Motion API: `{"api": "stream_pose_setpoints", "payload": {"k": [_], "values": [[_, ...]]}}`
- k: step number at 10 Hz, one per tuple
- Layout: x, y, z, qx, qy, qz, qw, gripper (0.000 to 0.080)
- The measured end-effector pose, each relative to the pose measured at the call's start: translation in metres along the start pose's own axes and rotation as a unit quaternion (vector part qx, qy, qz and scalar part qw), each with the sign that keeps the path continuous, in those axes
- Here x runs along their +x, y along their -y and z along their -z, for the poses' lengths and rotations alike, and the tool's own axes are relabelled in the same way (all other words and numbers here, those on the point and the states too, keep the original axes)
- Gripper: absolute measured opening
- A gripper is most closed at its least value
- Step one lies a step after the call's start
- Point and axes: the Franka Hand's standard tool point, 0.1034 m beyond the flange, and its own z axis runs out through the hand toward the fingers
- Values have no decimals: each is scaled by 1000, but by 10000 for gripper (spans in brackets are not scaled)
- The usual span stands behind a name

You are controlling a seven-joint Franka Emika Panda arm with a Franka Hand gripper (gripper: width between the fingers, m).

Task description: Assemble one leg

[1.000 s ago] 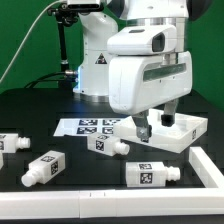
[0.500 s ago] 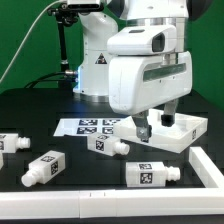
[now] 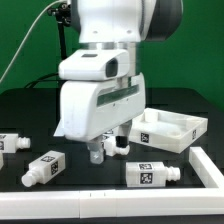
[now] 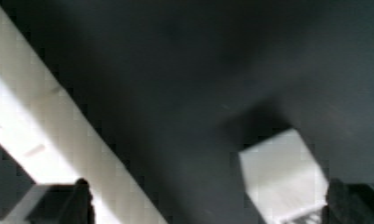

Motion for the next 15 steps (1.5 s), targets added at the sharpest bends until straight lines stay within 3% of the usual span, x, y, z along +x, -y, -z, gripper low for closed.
{"api": "stream_pose_setpoints", "payload": {"k": [3, 6, 7, 8, 10, 13, 14, 15], "values": [[2, 3, -2, -1, -1, 5, 1000, 650], [36, 40, -24, -11, -25, 38, 999, 650], [40, 48, -38, -14, -32, 40, 999, 650], [41, 55, -49, -8, -31, 37, 999, 650], [32, 53, -56, -5, -29, 43, 999, 650], [32, 54, -56, -5, -29, 41, 999, 650], [32, 53, -56, -5, -29, 41, 999, 304], [28, 50, -52, 0, -22, 46, 999, 304]]}}
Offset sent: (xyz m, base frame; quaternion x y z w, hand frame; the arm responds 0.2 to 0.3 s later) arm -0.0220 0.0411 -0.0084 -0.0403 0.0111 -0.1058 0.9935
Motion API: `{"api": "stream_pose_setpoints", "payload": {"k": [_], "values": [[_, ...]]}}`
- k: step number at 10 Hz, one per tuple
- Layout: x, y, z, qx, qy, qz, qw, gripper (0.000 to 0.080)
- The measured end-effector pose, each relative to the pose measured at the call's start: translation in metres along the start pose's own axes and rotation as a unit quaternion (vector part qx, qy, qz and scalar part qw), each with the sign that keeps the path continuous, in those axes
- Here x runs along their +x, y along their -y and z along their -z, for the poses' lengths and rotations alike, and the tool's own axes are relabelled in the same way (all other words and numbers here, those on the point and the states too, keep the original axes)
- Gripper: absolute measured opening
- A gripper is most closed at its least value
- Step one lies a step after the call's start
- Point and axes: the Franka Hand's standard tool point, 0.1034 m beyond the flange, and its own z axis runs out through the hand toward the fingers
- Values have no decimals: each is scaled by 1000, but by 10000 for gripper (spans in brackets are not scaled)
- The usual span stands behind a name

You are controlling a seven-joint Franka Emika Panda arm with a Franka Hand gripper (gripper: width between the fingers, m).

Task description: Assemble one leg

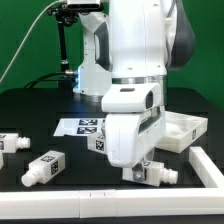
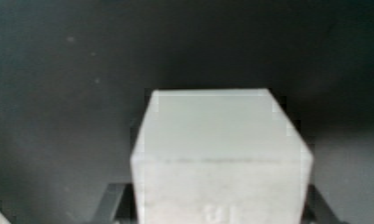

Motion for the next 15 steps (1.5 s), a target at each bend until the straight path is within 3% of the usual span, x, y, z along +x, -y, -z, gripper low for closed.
{"api": "stream_pose_setpoints", "payload": {"k": [2, 4, 5, 9, 11, 12, 13, 14, 15], "values": [[-23, -16, 43, 4, 17, -14, 1000, 264], [-78, -13, 99, -11, 32, -41, 999, 264], [-89, -4, 101, -8, 37, -69, 997, 264], [-89, -4, 96, -4, 37, -71, 997, 265], [-130, 7, 95, 5, 51, -120, 991, 265], [-157, 28, 92, 13, 60, -140, 988, 265], [-169, 47, 86, 27, 69, -157, 985, 265], [-162, 48, 87, 37, 78, -183, 979, 265], [-160, 45, 87, 33, 75, -171, 982, 265]]}}
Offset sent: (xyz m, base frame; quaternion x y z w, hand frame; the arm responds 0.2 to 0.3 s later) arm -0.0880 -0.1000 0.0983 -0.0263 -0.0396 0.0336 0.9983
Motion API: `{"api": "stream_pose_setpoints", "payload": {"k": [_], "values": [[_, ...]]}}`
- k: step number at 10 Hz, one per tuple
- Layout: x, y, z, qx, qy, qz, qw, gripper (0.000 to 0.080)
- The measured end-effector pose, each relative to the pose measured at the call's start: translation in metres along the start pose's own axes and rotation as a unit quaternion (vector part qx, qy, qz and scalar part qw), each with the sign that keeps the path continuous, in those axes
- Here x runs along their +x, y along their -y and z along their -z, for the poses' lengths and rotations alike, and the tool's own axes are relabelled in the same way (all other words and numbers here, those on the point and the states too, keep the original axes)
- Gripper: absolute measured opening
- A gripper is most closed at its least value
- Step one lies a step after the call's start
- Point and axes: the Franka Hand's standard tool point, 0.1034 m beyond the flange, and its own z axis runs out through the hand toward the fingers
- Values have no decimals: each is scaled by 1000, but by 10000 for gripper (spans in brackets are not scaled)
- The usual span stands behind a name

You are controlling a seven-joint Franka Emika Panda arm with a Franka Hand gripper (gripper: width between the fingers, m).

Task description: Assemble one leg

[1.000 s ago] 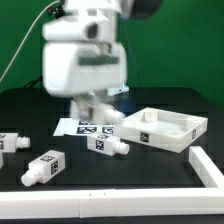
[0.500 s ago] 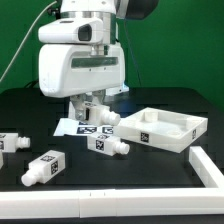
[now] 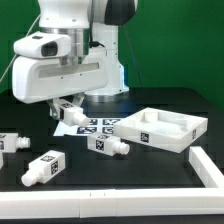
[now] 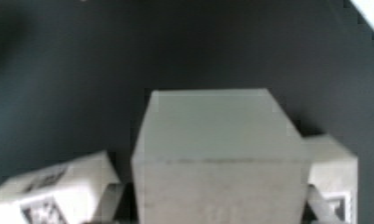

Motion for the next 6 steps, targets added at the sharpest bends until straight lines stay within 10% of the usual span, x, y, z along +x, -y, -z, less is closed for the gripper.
{"api": "stream_pose_setpoints", "payload": {"k": [3, 6], "values": [[-6, 3, -2, 4, 2, -5, 1000, 265], [-76, 30, -39, 39, 21, -59, 997, 265]]}}
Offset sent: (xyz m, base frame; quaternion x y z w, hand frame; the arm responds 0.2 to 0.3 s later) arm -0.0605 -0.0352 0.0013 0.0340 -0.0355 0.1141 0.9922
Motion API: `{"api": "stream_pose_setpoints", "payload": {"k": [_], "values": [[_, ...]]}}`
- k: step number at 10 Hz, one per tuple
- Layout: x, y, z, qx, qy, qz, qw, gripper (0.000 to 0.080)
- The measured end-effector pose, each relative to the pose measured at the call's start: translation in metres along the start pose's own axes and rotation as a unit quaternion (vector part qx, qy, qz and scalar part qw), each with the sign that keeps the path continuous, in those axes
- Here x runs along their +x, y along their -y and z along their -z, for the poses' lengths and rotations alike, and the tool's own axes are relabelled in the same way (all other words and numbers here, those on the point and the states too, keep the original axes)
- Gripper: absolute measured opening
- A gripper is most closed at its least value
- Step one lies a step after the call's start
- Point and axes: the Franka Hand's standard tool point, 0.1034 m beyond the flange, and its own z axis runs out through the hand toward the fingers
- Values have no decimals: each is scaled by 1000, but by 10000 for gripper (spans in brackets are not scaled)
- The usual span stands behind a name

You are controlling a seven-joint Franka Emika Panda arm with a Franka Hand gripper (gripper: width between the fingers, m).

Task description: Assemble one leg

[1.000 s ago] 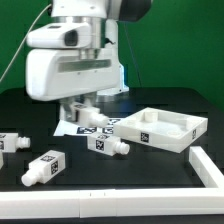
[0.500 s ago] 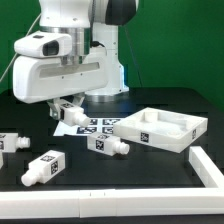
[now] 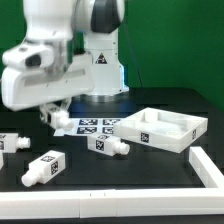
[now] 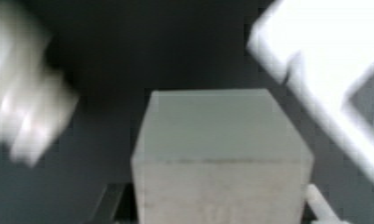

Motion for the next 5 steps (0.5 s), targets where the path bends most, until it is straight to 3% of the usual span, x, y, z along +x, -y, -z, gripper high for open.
{"api": "stream_pose_setpoints", "payload": {"k": [4, 5], "values": [[-1, 3, -7, 5, 4, -4, 1000, 265], [-9, 2, -15, 7, 2, -5, 1000, 265]]}}
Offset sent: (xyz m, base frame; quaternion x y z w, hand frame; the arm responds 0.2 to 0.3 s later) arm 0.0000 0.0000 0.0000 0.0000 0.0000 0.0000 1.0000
